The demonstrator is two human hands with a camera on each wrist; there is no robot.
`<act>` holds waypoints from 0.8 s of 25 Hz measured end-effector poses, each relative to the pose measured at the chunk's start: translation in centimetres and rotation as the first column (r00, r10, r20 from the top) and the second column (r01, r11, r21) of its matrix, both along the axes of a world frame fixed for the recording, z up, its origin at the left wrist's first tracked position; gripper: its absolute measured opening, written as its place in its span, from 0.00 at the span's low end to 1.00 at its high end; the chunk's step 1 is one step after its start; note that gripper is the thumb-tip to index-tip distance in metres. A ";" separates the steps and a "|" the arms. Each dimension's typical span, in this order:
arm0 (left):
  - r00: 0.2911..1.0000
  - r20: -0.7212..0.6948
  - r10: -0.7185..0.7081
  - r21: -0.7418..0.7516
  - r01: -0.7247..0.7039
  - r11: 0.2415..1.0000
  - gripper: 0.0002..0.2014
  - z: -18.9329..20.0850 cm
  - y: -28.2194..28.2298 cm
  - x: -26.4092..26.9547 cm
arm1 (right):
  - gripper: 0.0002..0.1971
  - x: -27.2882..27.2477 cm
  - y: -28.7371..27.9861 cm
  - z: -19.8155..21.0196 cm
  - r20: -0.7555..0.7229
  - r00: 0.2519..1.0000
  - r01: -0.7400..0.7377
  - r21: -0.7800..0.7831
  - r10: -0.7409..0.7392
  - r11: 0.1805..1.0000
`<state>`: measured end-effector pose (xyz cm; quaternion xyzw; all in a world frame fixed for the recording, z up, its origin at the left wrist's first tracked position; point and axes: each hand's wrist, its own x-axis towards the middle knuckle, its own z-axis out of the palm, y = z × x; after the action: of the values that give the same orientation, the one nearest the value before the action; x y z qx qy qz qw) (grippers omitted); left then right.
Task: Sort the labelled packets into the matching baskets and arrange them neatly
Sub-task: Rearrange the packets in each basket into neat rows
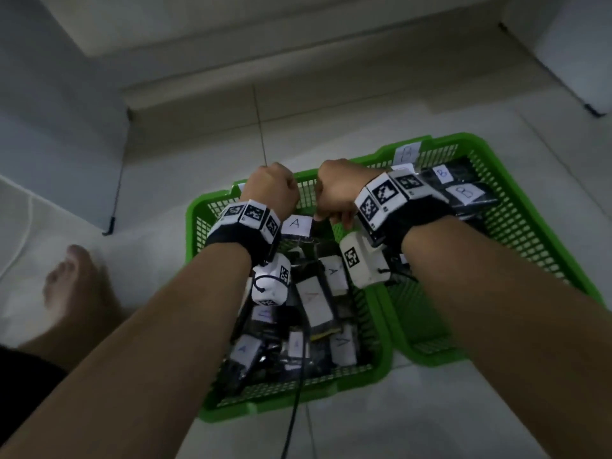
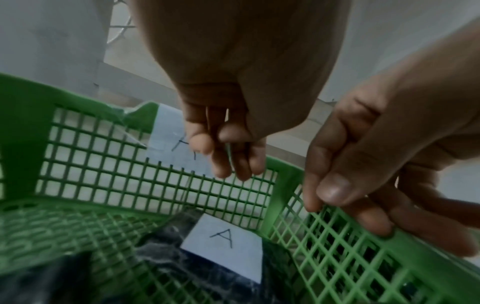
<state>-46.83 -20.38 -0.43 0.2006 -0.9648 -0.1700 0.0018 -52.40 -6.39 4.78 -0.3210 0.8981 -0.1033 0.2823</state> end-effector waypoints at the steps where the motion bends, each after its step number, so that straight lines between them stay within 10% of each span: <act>1: 1.000 0.000 -0.023 0.022 0.023 1.000 0.10 -0.1 -0.9 1.0 | 0.10 0.7 -0.4 0.2 -0.028 0.999 0.029 0.009 -0.029 1.000; 11: 0.992 0.019 -0.126 0.116 0.123 0.986 0.18 0.9 -8.3 14.4 | 0.11 9.4 -3.0 -0.7 -0.197 0.980 0.045 0.090 -0.027 0.995; 20: 0.977 0.161 -0.143 0.068 0.134 0.989 0.17 0.7 -6.1 8.9 | 0.11 6.0 -3.3 -2.9 -0.189 0.967 -0.126 0.225 0.170 0.966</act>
<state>-37.96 -26.44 0.23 0.1463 -0.9681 -0.1796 -0.0958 -46.37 -9.65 1.83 -0.3645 0.9018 0.0480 0.2270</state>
